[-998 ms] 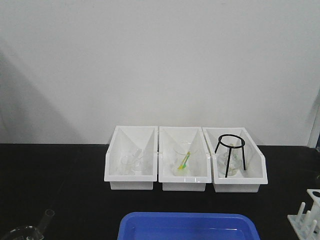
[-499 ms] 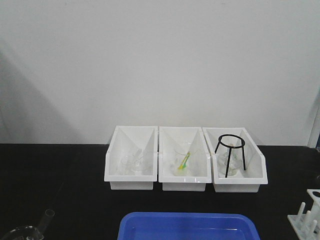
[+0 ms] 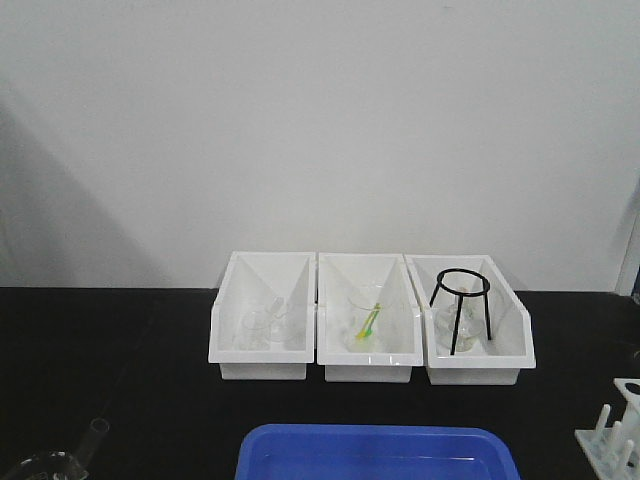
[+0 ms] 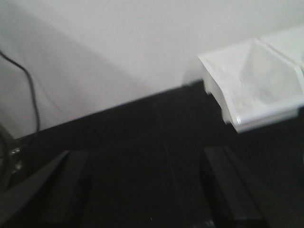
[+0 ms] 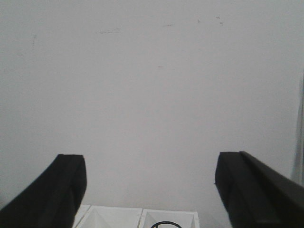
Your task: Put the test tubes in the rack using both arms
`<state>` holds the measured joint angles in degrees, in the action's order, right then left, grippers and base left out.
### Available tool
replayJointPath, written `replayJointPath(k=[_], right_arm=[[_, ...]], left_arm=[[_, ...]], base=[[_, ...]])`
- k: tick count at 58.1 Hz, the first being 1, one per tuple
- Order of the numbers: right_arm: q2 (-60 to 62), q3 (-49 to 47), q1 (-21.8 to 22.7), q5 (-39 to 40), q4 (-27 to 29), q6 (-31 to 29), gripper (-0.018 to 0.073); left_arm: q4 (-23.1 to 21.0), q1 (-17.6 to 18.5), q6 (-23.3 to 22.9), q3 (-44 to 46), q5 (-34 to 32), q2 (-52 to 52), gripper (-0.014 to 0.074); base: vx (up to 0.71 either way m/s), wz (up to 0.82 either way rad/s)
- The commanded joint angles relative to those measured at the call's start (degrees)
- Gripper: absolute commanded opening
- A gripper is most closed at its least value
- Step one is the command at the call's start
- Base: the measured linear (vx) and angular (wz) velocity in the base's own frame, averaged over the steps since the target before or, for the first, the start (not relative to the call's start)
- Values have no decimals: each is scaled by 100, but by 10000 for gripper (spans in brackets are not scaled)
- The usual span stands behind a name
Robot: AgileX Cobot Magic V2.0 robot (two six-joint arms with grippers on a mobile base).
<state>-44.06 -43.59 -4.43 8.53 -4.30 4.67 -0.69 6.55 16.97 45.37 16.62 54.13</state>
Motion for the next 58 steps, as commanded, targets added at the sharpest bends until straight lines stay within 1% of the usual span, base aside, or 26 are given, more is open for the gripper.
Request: replayJointPath(k=[1,3,4,8,12,16,20,21,22,23,28,32,48,53,56,58], right_arm=[[-101,-200,-2,444,-13,-132,540],[-147,-200,-2,444,-13,-132,528],[-164,-200,-2,444,-13,-132,524],[-249,-200,-2,444,-13,-132,508],[-302,-200,-2,439,-13,-132,501],[-327,-200,-2,429,-13,-138,501],[-327,-200,-2,429,-27,-138,501],[-327,-200,-2,429,-27,-138,501],[-327,-200,-2,429,-27,-138,501],[-327,-200,-2,429,-27,-138,501],[-327,-200,-2,429,-27,-138,501],[-327,-200,-2,429,-28,-145,501],[-327,-200,-2,418,-28,-144,501],[-327,-200,-2,418,-28,-144,501],[-327,-200,-2,413,-28,-144,501],[-327,-200,-2,405,-28,-144,501]], left_arm=[[-140,460,676,109,111,86,571],[-205,654,815,-6,136,100,571],[-212,681,854,-67,124,100,571],[-212,889,810,-454,-68,100,571],[-212,944,704,-878,-354,100,571],[-211,938,500,-1395,-890,100,571],[-211,938,365,-1936,-1662,100,571],[-211,938,328,-2024,-1939,100,571],[-211,938,328,-2149,-2206,107,571],[-211,938,328,-2226,-2296,107,571],[-211,938,328,-2585,-3299,176,571],[-211,938,328,-2657,-3751,269,571],[-254,938,328,-2657,-4919,1252,571],[-550,938,328,-2588,-5262,1588,571],[-753,938,350,-2513,-5379,1756,571],[-806,938,380,-2451,-5422,1867,571]], base=[[0,0],[0,0],[0,0],[0,0],[0,0],[0,0],[0,0],[0,0],[0,0],[0,0],[0,0],[0,0],[0,0],[0,0],[0,0],[0,0]])
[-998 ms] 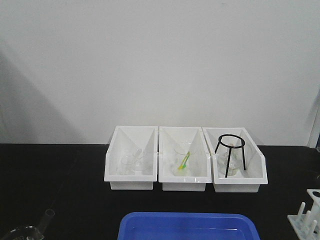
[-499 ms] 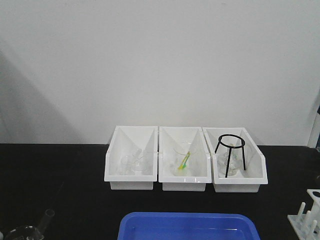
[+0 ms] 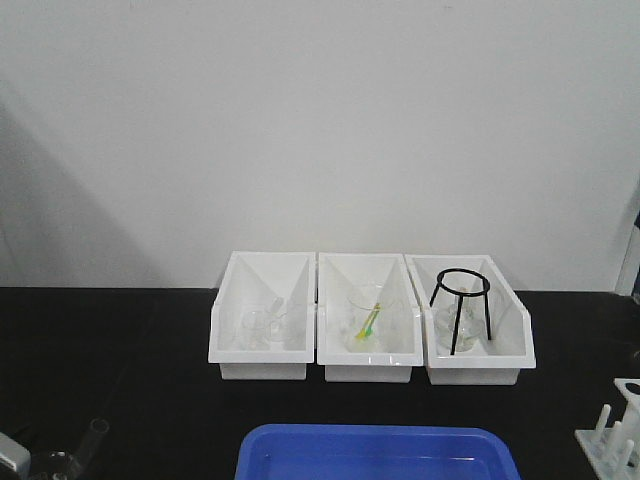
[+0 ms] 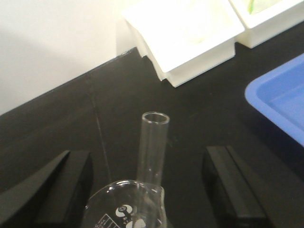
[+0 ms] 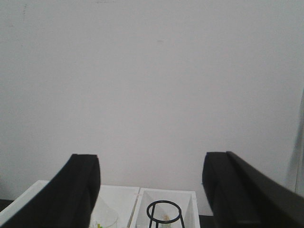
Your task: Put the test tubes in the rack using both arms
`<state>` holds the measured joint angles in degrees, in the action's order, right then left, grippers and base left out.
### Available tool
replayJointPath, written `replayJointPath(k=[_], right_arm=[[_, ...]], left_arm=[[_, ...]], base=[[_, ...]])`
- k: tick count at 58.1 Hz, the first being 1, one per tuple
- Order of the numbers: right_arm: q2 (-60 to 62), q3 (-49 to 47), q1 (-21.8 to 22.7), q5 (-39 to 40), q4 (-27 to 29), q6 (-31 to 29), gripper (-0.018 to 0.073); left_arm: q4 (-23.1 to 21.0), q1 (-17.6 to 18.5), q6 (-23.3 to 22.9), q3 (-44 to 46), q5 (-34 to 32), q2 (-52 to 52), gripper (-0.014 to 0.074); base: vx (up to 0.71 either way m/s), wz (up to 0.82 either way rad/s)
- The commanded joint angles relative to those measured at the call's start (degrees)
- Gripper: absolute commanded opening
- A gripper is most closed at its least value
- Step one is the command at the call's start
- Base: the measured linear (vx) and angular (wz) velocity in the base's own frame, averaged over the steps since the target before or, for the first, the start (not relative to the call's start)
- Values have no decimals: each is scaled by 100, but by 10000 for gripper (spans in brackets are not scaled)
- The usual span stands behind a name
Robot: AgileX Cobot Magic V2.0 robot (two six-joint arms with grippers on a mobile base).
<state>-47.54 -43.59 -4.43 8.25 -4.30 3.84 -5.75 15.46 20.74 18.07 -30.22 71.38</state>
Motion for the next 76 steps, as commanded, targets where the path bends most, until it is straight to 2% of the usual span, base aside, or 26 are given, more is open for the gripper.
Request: replayJointPath(k=[1,15,55,61,69,76], right_arm=[[20,-200,-2,433,-28,-61,501],[20,-200,-2,420,-28,-61,501],[20,-200,-2,406,-28,-56,501],[20,-200,-2,406,-28,-56,501],[20,-200,-2,385,-28,-56,501],[20,-200,-2,317,-28,-56,501]], left_arm=[[-292,47,15,319,-754,182,571],[-286,47,144,672,-777,753,571],[-220,47,164,667,-1938,1778,571],[-227,47,143,667,-1907,1837,571],[-227,47,170,667,-1918,1842,497],[-227,47,170,667,-1913,1842,359]], base=[[0,0],[0,0],[0,0],[0,0],[0,0],[0,0]])
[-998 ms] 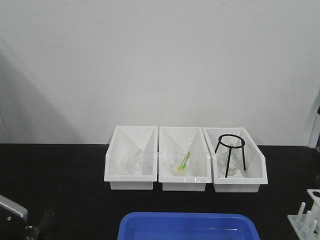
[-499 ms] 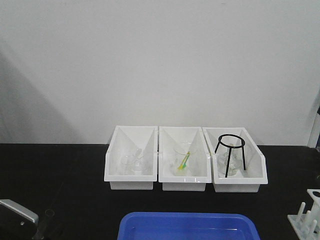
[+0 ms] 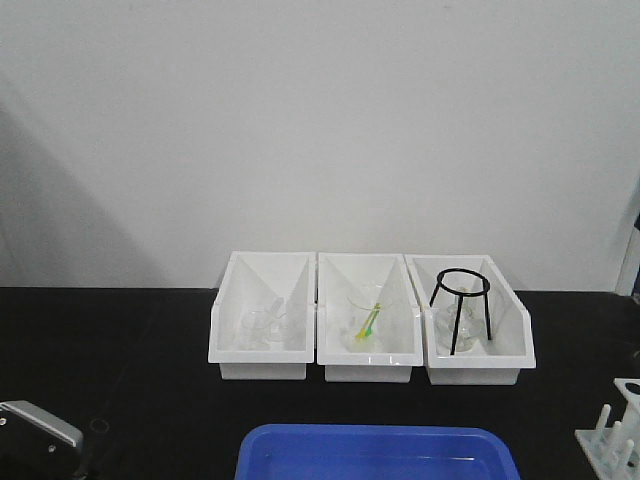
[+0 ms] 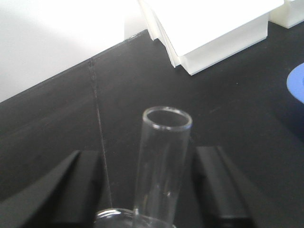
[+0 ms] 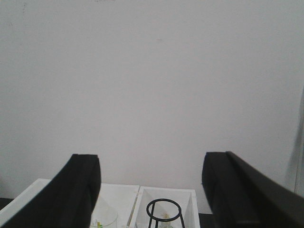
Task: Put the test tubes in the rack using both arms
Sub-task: 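Grasp the clear test tube with the left gripper and lift it from the beaker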
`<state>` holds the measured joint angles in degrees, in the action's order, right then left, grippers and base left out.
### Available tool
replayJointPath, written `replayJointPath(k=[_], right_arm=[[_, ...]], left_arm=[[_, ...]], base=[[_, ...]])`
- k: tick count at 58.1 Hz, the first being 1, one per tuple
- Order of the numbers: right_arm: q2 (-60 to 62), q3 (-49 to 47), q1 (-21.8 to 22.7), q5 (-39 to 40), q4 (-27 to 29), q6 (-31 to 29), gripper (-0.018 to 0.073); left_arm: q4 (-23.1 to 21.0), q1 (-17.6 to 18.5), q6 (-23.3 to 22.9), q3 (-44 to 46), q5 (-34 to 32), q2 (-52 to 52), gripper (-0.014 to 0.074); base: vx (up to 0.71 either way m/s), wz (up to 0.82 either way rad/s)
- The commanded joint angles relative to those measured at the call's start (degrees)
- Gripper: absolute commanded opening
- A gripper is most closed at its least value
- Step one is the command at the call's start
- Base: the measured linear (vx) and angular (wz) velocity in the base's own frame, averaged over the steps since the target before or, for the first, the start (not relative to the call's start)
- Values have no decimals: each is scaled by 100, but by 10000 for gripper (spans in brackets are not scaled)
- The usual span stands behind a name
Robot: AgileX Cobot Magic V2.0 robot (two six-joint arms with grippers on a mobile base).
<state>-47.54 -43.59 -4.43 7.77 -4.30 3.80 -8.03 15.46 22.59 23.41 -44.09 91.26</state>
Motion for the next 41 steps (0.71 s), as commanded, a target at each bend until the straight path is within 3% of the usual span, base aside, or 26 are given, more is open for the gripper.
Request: replayJointPath(k=[1,17,33,41], right_arm=[[20,-200,-2,347,-28,-51,501],[20,-200,-2,296,-28,-51,501],[20,-200,-2,292,-28,-51,501],[20,-200,-2,241,-28,-51,501]], left_arm=[[1,47,-15,133,-531,-147,340],[-3,47,-20,133,-557,-147,-25],[-17,47,-32,133,-625,-439,-22],[-60,47,-252,133,-369,-1013,-22]], base=[[0,0],[0,0],[0,0],[0,0]])
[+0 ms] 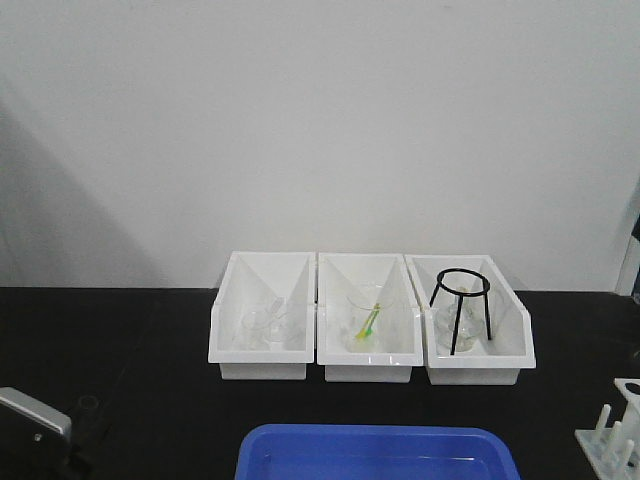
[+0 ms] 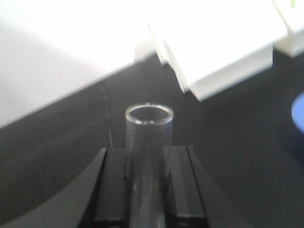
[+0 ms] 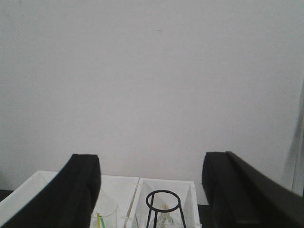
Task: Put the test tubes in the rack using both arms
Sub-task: 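Grasp the clear test tube with the left gripper and lift it from the beaker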
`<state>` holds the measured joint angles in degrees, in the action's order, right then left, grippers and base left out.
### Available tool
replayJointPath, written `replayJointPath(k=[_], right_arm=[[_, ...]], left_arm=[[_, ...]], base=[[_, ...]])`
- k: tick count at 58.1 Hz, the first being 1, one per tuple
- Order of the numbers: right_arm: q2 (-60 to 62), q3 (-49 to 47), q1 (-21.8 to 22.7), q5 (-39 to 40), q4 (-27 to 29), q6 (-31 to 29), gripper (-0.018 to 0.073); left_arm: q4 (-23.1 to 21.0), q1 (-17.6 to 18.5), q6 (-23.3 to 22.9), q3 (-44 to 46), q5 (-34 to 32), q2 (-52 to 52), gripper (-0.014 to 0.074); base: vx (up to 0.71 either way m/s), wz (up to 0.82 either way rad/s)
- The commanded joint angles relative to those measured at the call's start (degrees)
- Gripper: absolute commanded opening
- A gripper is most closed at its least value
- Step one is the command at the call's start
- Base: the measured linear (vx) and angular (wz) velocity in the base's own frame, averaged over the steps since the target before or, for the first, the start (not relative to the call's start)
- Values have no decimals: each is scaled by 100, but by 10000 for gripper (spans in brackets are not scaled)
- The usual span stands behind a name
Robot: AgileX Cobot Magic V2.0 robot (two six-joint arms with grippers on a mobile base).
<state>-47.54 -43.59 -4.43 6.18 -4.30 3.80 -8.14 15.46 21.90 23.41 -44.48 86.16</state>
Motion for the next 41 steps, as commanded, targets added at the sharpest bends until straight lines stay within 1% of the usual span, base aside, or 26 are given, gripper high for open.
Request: replayJointPath(k=[1,6,15,20,29,41], right_arm=[[20,-200,-2,387,-28,-51,501],[20,-200,-2,345,-28,-51,501],[20,-200,-2,321,-28,-51,501],[20,-200,-2,327,-28,-51,501],[20,-200,-2,332,-28,-47,501],[20,-200,-2,175,10,-7,501]], left_arm=[[-49,47,-207,133,-245,-574,-22],[-49,47,-308,133,81,-1031,-22],[-49,47,-313,155,848,-1949,-22],[-49,47,-313,343,1593,-2435,-22],[-49,47,-313,955,2954,-3112,-22],[-54,47,-317,1850,4448,-3478,-21]], base=[[0,0],[0,0],[0,0],[0,0],[0,0],[0,0]])
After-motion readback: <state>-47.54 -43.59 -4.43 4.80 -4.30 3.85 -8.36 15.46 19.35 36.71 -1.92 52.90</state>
